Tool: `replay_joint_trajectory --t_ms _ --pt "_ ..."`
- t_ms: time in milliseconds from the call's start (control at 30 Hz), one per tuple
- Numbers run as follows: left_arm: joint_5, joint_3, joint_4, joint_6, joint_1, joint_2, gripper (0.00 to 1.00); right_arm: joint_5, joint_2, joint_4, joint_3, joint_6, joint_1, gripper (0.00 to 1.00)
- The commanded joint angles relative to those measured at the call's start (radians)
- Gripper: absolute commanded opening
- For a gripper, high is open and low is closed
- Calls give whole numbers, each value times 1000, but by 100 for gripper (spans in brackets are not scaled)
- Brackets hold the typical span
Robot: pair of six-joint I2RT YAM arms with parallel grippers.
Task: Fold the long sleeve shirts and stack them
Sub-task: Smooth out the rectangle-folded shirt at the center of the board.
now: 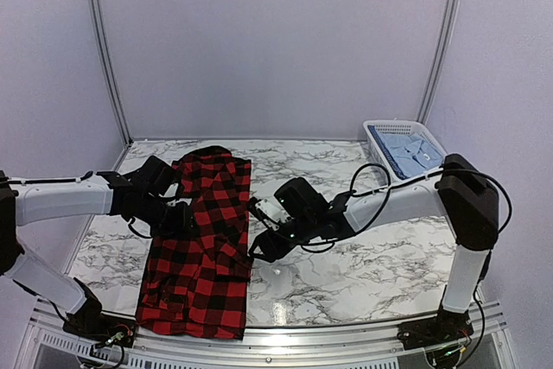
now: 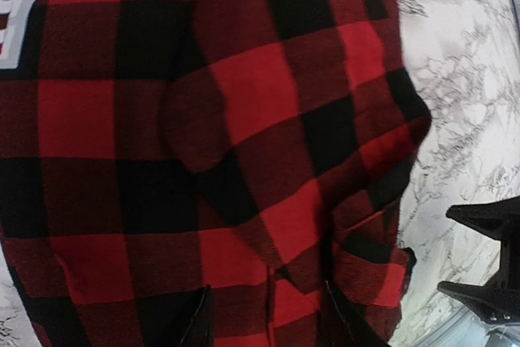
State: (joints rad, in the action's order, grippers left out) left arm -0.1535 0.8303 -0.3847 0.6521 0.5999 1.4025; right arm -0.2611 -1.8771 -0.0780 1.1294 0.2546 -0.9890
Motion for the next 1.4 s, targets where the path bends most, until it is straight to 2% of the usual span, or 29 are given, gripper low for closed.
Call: replay_joint_trajectory --t_ms 0,367,600,767,1033,1233,1367 --pt "5 -49 47 72 -69 -16 45 -66 -51 -7 70 -21 -11 58" --pt "-89 -104 215 113 -159 34 47 -136 -121 15 96 1 -32 45" --pt "-119 -102 289 143 -164 98 45 -133 -132 27 97 14 -38 43" --pt "-128 -102 318 163 -164 111 37 -133 -125 27 103 27 -38 32" --pt "-106 -83 331 163 -164 142 19 -118 -82 -3 99 55 -39 2" --pt "-72 -75 330 163 -164 143 5 -115 -37 7 60 92 -42 0" --pt "-64 -70 325 163 -164 140 0 -100 -20 1 42 102 -49 0"
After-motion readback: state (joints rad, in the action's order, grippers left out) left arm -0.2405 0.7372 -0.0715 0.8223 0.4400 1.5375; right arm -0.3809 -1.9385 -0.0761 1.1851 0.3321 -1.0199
